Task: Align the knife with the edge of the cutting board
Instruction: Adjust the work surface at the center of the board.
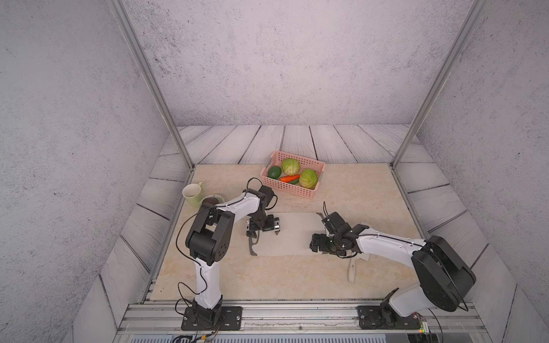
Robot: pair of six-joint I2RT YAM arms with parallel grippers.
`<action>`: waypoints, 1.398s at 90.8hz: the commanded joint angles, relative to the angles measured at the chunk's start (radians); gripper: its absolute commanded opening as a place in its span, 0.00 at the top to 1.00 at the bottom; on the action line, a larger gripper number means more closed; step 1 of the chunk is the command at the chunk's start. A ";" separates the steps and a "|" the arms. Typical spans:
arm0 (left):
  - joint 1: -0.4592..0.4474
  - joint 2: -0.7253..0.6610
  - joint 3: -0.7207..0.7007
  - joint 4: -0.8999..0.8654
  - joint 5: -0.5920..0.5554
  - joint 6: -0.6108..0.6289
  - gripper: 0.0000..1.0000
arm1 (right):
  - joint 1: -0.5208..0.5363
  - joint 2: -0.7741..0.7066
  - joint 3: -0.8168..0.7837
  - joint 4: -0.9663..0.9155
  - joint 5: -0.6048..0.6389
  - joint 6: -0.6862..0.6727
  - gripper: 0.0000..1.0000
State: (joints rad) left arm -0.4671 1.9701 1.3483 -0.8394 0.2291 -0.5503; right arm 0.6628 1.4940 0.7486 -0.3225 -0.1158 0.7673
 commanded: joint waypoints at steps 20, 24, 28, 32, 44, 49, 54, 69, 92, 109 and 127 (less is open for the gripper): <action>0.002 -0.067 0.004 0.005 -0.064 0.015 0.02 | 0.004 -0.032 -0.010 -0.083 0.034 0.003 0.01; 0.006 -0.086 0.003 0.005 -0.074 0.016 0.02 | 0.003 -0.033 -0.007 -0.084 0.033 0.002 0.01; 0.008 -0.107 0.000 0.006 -0.081 0.018 0.02 | 0.003 -0.037 -0.004 -0.086 0.031 0.001 0.01; 0.013 -0.127 -0.003 0.009 -0.089 0.019 0.02 | 0.003 -0.041 0.001 -0.091 0.033 -0.002 0.01; 0.025 -0.187 -0.001 0.011 -0.106 0.027 0.02 | 0.004 -0.053 0.018 -0.109 0.036 -0.011 0.01; 0.033 -0.210 0.000 0.011 -0.114 0.027 0.02 | 0.003 -0.056 0.024 -0.117 0.038 -0.018 0.01; 0.045 -0.236 -0.004 0.015 -0.117 0.027 0.02 | 0.002 -0.059 0.034 -0.128 0.042 -0.025 0.01; 0.113 -0.299 -0.047 0.061 -0.076 0.028 0.02 | -0.008 -0.063 0.063 -0.148 0.049 -0.054 0.01; 0.210 -0.345 -0.151 0.150 -0.014 0.023 0.02 | -0.071 -0.052 0.106 -0.150 0.023 -0.106 0.01; 0.251 -0.292 -0.172 0.190 0.073 0.022 0.02 | -0.131 -0.021 0.128 -0.130 -0.039 -0.122 0.01; 0.266 -0.225 -0.182 0.216 0.142 0.018 0.02 | -0.166 0.014 0.132 -0.097 -0.097 -0.123 0.01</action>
State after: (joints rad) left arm -0.2089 1.7100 1.1805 -0.6369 0.3149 -0.5392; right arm 0.5098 1.4841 0.8631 -0.4339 -0.1635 0.6575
